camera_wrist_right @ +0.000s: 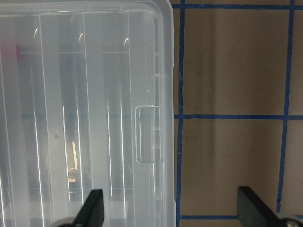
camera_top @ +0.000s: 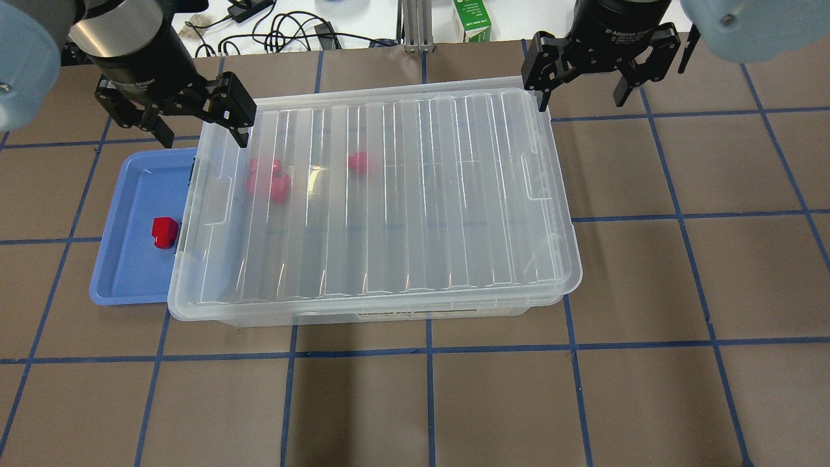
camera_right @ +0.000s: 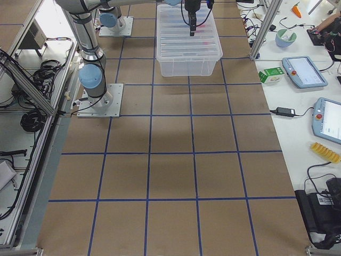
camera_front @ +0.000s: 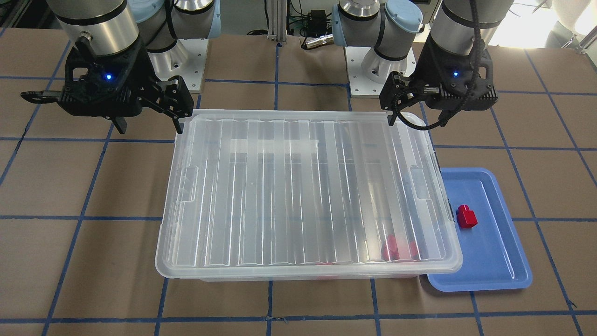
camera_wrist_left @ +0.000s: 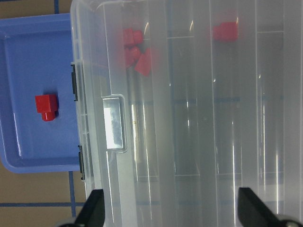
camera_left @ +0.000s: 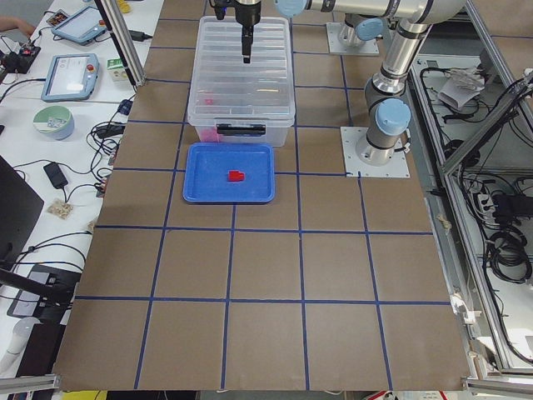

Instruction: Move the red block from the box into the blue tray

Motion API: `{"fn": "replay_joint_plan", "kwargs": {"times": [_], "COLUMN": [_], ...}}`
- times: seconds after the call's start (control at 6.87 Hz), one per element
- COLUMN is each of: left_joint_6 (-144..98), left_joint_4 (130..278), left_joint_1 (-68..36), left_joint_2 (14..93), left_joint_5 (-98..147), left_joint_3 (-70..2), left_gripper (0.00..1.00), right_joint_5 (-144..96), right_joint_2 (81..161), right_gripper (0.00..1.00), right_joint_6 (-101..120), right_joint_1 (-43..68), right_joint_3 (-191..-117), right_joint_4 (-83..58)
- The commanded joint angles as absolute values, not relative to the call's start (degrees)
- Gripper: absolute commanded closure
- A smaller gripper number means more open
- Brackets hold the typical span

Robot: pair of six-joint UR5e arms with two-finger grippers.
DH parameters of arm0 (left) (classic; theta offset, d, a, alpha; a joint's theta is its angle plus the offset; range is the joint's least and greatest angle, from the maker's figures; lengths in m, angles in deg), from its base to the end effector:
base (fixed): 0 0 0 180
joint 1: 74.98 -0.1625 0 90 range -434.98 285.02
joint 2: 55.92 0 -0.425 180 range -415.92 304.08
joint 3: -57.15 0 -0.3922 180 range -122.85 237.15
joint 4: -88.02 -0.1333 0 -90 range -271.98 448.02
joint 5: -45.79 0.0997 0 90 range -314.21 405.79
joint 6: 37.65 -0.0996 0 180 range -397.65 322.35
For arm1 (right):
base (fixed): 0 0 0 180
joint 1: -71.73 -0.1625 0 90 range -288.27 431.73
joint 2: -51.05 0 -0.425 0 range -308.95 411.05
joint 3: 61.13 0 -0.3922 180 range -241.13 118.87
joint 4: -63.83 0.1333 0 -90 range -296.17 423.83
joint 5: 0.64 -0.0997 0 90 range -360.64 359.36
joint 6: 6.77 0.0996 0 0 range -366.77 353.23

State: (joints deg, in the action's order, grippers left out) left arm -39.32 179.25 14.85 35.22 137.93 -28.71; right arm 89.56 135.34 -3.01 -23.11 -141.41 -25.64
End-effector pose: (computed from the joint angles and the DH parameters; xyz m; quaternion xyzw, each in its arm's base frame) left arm -0.1281 -0.5032 0.5115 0.0128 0.9996 -0.0151 0.0189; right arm 0.1780 -0.5259 0.5195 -0.0094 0.9995 -0.0304 0.0005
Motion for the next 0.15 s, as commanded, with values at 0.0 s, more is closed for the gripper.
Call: {"fn": "replay_joint_plan", "kwargs": {"times": [0.0], "left_joint_6": [-39.3], "left_joint_4": [179.2], "left_joint_1": [14.8], "left_joint_2": [35.2], "left_joint_5": [137.9], "left_joint_3": [-28.7], "left_gripper": [0.00], "right_joint_5": [89.6], "right_joint_2": [135.3], "right_gripper": [0.00], "right_joint_6": [-3.3], "right_joint_1": [-23.1], "right_joint_3": [-141.5], "right_joint_4": [-25.6]}}
